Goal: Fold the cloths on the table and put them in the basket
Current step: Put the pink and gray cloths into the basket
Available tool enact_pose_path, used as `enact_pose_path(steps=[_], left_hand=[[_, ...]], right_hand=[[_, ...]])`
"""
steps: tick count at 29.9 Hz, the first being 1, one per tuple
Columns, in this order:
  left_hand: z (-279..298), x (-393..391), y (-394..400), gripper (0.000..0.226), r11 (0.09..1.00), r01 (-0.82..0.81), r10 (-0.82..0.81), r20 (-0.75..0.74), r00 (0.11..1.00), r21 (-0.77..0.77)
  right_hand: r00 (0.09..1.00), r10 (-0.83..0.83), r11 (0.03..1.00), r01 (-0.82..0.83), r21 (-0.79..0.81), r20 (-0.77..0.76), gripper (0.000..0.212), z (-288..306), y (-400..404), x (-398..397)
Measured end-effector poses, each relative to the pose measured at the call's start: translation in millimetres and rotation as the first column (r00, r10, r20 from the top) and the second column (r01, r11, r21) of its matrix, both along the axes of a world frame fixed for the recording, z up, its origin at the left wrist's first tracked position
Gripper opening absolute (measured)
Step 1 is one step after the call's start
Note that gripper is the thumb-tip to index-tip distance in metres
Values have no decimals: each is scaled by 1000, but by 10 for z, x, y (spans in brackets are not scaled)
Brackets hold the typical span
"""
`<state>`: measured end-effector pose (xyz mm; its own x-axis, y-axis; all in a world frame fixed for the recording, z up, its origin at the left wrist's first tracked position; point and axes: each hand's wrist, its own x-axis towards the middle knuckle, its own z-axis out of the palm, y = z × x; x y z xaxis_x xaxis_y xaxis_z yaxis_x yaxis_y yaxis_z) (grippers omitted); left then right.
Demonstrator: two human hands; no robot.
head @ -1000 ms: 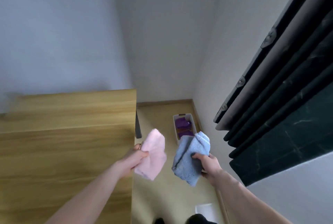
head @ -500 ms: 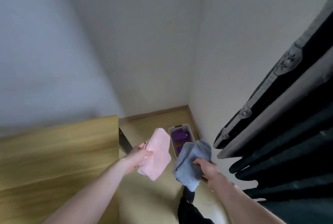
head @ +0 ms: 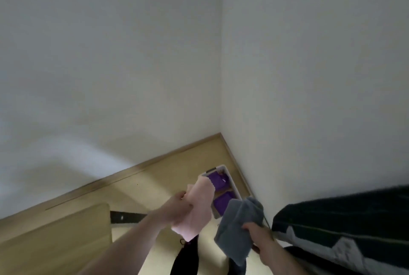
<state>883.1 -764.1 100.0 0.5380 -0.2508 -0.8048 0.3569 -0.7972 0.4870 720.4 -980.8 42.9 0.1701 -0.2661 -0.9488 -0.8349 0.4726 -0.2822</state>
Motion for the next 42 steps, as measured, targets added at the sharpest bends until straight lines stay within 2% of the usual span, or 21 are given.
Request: enact_pose_path(steps=[1, 4, 7, 9, 10, 11, 13, 14, 16, 17, 20, 22, 23, 24, 28, 31, 36, 38, 40, 41, 42], left_hand=[[-362, 359, -145, 25, 998, 59, -58, -19, 998, 14], [-598, 646, -234, 34, 984, 164, -165, 8, 986, 76], [-1162, 1143, -484, 38, 940, 325, -324, -34, 946, 101], [-1623, 1446, -678, 43, 905, 413, -412, -34, 911, 100], [-1600, 1471, -687, 46, 901, 422, -420, -50, 906, 97], [-2382, 1696, -944, 46, 887, 453, -446, -82, 891, 92], [-2393, 1747, -998, 33, 883, 465, -461, -66, 885, 60], [-2809, 1794, -1077, 28, 878, 476, -473, -55, 879, 46], [-3061, 1822, -1124, 22, 858, 509, -509, -27, 861, 64], [-3473, 1853, -1166, 22, 847, 527, -527, -23, 850, 72], [-4307, 1927, -1243, 30, 830, 554, -555, 7, 832, 70], [-4679, 1926, -1306, 34, 817, 571, -575, 38, 817, 82], [-4667, 1965, -1354, 35, 810, 577, -583, 51, 811, 102], [-4965, 1938, -1381, 35, 799, 589, -598, 53, 800, 121], [-5577, 2005, -1443, 39, 758, 631, -648, 75, 758, 166], [-5913, 2048, -1464, 41, 733, 658, -677, 90, 731, 170], [-6406, 2094, -1468, 38, 757, 637, -651, 92, 753, 146], [-6504, 2077, -1435, 47, 752, 630, -654, 102, 749, 195], [-6514, 2021, -1406, 54, 706, 641, -698, 141, 702, 302], [-6497, 1986, -1399, 55, 684, 638, -718, 175, 674, 353], [-6499, 1943, -1388, 55, 666, 633, -736, 206, 645, 396]], right_hand=[[997, -64, 998, 64, 2, -33, 28, -277, -73, 205], [992, -120, 993, 120, -7, -50, 22, -270, -85, 349], [969, -233, 972, 234, 10, -78, 26, -681, -125, 636], [944, -316, 949, 315, -24, -92, 20, -1010, -148, 798], [931, -350, 937, 349, -29, -99, 16, -947, -97, 804], [921, -366, 931, 363, -45, -136, 13, -1688, -196, 981], [910, -397, 918, 395, -42, -122, 13, -1701, -170, 1029], [904, -406, 914, 402, -57, -133, 15, -2135, -176, 1066], [878, -452, 890, 454, -22, -156, 21, -2360, -160, 1131], [872, -453, 889, 458, -16, -185, 21, -2766, -151, 1166], [896, -409, 908, 418, 16, -170, 24, -3505, -140, 1259], [881, -431, 895, 445, 37, -194, 25, -3843, -134, 1285], [885, -421, 896, 440, 56, -200, 24, -3848, -154, 1329], [889, -412, 898, 433, 75, -202, 22, -4140, -138, 1312], [892, -404, 901, 427, 81, -204, 21, -4753, -117, 1306], [883, -421, 899, 436, 28, -208, 26, -5173, -58, 1326], [896, -402, 910, 413, 23, -189, 48, -5704, 74, 1352], [891, -415, 910, 411, -58, -187, 47, -5828, 145, 1398], [904, -335, 940, 303, -155, -266, 31, -5877, 164, 1464], [937, -115, 989, 79, -123, -331, 19, -5790, 168, 1558], [909, 186, 967, -237, -96, -373, 8, -5760, 192, 1626]])
